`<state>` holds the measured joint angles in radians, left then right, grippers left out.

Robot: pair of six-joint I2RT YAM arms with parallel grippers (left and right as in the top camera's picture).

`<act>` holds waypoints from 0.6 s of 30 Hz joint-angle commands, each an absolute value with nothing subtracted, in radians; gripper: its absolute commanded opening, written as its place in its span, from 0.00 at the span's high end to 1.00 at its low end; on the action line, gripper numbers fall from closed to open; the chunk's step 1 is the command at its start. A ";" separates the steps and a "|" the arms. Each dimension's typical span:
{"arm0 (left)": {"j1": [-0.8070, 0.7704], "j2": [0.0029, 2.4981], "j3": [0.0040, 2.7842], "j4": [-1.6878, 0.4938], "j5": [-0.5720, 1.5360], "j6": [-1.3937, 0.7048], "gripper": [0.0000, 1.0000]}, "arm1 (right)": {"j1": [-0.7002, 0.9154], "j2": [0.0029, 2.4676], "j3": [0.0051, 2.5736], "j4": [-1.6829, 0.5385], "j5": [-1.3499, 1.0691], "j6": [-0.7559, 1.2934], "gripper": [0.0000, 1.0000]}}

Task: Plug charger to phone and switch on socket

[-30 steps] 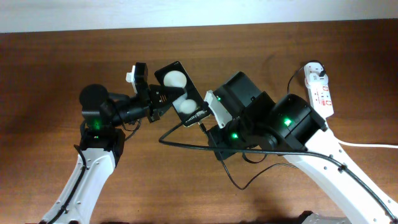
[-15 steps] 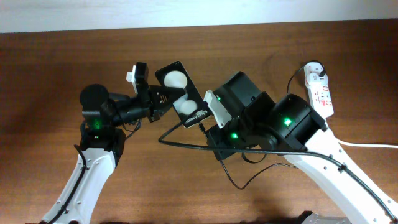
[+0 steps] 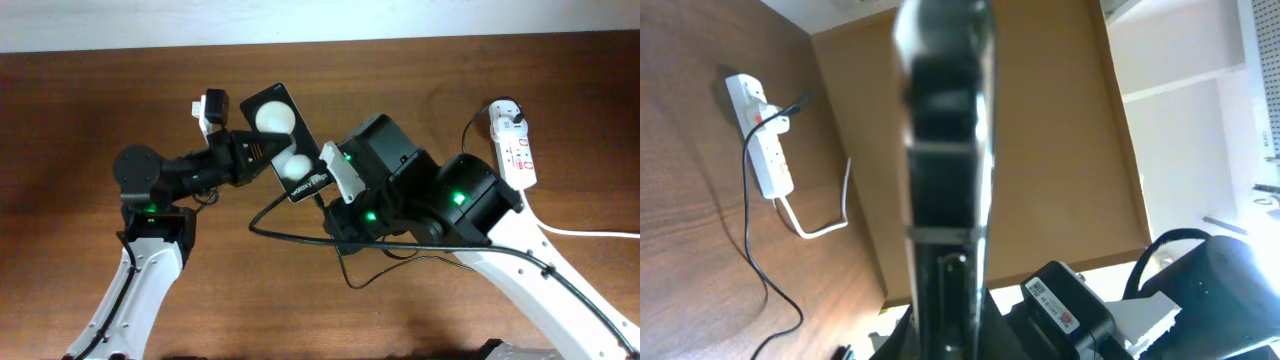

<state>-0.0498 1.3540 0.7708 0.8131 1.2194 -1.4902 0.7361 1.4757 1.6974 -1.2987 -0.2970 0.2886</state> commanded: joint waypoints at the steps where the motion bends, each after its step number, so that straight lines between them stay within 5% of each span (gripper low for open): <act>1: -0.069 1.345 0.784 0.823 1.411 -1.505 1.00 | 0.733 1.480 1.698 -1.238 -0.250 0.296 0.96; 10: -0.069 1.345 0.784 0.823 1.335 -1.488 1.00 | 0.734 1.480 1.698 -1.242 -0.250 0.297 0.85; 14: -0.069 1.345 0.784 0.823 1.335 -1.518 1.00 | 0.734 1.480 1.698 -1.240 -0.240 0.297 0.96; 18: -0.069 1.345 0.784 0.831 1.383 -1.495 1.00 | 0.734 1.478 1.704 -1.211 -0.224 0.296 0.96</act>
<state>-0.0547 1.3540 0.7704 0.8131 1.2675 -1.4883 0.7387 1.4757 1.6966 -1.2549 -0.2924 0.2924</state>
